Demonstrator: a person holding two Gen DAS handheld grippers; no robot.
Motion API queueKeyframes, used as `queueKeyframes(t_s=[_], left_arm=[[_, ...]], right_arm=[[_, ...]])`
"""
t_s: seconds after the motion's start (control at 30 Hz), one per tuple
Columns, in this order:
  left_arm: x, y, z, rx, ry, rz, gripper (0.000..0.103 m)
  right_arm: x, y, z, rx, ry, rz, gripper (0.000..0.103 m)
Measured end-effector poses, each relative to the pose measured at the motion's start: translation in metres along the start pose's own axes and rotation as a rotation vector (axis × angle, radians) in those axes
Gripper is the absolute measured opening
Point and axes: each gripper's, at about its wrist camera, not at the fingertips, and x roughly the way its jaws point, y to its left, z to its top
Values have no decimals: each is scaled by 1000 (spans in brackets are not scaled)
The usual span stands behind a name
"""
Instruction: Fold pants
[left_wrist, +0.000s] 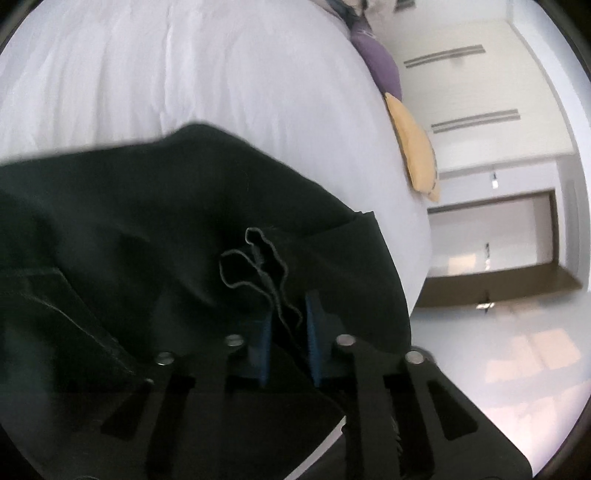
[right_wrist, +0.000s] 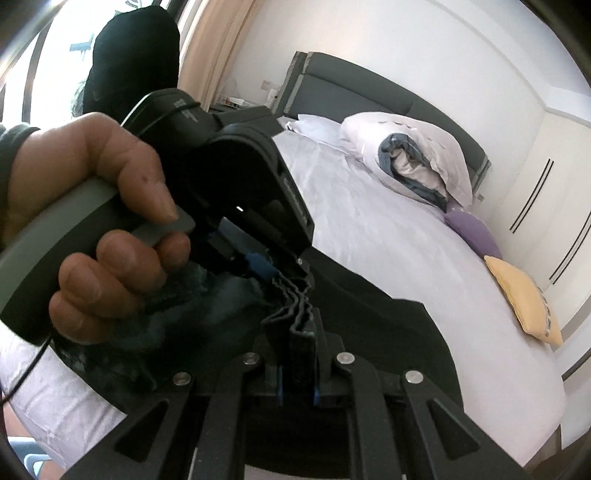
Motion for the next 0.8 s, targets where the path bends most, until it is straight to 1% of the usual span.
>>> queueKeyframes(t_s=[0.1, 0.27, 0.43, 0.5, 0.53, 0.6, 0.67, 0.7, 0.73, 0.8], left_arm=[[-19, 1, 4, 46, -7, 26, 9], [-49, 12, 2, 89, -26, 79, 9], [-65, 38, -3, 67, -33, 113, 9], [-67, 49, -6, 59, -33, 132, 9], [-64, 53, -7, 51, -34, 139, 10], [-67, 70, -10, 13, -36, 137, 15], [-72, 79, -11, -4, -44, 139, 18], [-71, 77, -9, -1, -52, 155, 22], [-80, 76, -11, 10, -68, 189, 24], [-96, 74, -14, 31, -107, 249, 26]], right_arm=[[3, 9, 8, -3, -11, 31, 11], [8, 31, 12, -39, -12, 74, 11], [17, 51, 12, -75, 15, 109, 11], [26, 57, 10, -74, 43, 130, 11], [29, 60, 9, -70, 54, 140, 11], [37, 66, 6, -63, 78, 161, 13], [46, 70, 1, -59, 118, 191, 21], [49, 69, -1, -41, 127, 211, 22], [49, 67, -3, -18, 132, 223, 27], [48, 56, -4, 30, 148, 276, 46]])
